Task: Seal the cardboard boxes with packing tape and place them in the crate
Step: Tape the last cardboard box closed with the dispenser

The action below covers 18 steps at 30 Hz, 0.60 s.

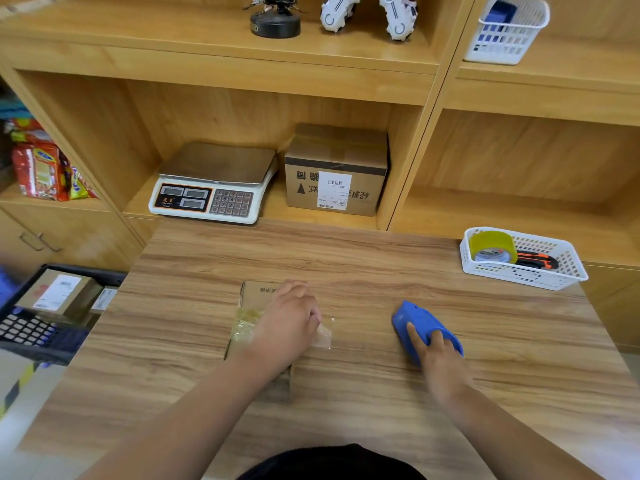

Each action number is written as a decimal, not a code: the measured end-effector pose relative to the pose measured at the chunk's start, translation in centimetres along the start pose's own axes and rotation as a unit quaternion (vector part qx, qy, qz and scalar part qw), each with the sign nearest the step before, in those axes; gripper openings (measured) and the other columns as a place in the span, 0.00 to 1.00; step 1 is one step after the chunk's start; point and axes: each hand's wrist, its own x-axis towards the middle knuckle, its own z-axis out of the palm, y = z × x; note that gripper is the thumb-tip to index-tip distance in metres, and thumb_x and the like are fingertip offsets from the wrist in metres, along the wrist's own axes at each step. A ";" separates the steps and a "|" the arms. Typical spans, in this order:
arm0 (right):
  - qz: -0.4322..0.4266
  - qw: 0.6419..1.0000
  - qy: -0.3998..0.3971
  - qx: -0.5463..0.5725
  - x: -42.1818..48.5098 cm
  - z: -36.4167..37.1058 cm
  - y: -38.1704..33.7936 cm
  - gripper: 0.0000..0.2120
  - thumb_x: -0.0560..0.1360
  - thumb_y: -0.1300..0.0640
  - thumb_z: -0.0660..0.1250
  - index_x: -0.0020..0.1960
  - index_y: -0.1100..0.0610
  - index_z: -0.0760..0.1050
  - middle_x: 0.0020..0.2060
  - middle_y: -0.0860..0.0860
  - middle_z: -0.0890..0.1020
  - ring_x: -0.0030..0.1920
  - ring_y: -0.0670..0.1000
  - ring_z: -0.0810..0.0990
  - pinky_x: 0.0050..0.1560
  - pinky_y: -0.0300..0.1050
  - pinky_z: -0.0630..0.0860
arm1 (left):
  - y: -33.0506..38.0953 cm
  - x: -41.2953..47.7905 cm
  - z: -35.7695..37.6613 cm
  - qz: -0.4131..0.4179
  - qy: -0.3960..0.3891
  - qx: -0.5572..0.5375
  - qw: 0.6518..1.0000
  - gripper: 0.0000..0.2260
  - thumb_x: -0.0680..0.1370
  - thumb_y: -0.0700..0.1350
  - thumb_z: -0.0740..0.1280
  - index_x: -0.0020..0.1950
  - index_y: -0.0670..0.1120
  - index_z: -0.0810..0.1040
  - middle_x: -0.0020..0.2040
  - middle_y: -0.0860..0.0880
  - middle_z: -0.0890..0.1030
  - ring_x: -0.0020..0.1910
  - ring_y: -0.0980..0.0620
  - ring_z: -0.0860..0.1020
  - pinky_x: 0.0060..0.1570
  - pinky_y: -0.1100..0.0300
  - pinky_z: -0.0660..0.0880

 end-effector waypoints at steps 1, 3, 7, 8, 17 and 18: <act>0.001 1.000 -0.011 -0.002 -0.1 -0.1 -0.4 0.36 0.77 0.63 0.57 0.77 0.45 0.43 0.62 0.55 0.63 0.55 0.55 0.74 0.53 0.45 0.71 | 0.0 0.0 0.0 0.000 -0.003 0.002 1.000 0.08 0.77 0.40 0.61 0.42 0.48 0.78 0.52 0.51 0.79 0.69 0.54 0.65 0.73 0.64 0.45; -0.007 1.000 0.016 -0.024 -0.4 -0.8 -1.6 0.32 0.75 0.61 0.60 0.76 0.48 0.53 0.62 0.54 0.66 0.57 0.56 0.71 0.54 0.47 0.70 | 0.1 -0.1 -0.1 -0.001 -0.005 0.005 1.000 0.08 0.78 0.41 0.61 0.42 0.48 0.79 0.52 0.51 0.79 0.68 0.54 0.65 0.73 0.64 0.45; -0.125 0.935 0.281 0.179 -1.8 -2.8 -5.8 0.13 0.68 0.56 0.76 0.52 0.53 0.82 0.43 0.53 0.80 0.44 0.58 0.78 0.44 0.51 0.72 | 0.1 -0.1 -0.1 -0.001 -0.010 0.004 1.000 0.08 0.77 0.41 0.61 0.42 0.48 0.77 0.52 0.51 0.79 0.68 0.53 0.65 0.72 0.65 0.44; -0.142 0.911 0.273 0.276 -2.3 -3.4 -7.2 0.10 0.72 0.54 0.73 0.53 0.53 0.82 0.42 0.51 0.81 0.46 0.56 0.78 0.47 0.50 0.71 | 0.1 -0.1 -0.2 0.000 -0.012 0.007 1.000 0.08 0.77 0.41 0.61 0.42 0.48 0.77 0.52 0.50 0.79 0.68 0.53 0.66 0.72 0.64 0.46; -0.015 0.687 0.123 0.716 -3.8 -5.2 -14.7 0.10 0.77 0.61 0.65 0.37 0.59 0.72 0.27 0.49 0.72 0.30 0.46 0.68 0.34 0.39 0.67 | -0.1 -0.1 0.2 0.020 -0.011 0.049 0.999 0.07 0.77 0.43 0.60 0.45 0.46 0.78 0.53 0.49 0.79 0.68 0.51 0.66 0.71 0.63 0.46; -0.004 0.687 0.128 0.715 -3.8 -5.3 -14.8 0.11 0.77 0.60 0.65 0.36 0.58 0.71 0.27 0.49 0.71 0.30 0.47 0.67 0.34 0.41 0.66 | -0.1 0.0 0.1 0.025 -0.014 0.055 0.998 0.08 0.78 0.43 0.60 0.47 0.46 0.78 0.55 0.49 0.78 0.68 0.51 0.65 0.71 0.64 0.46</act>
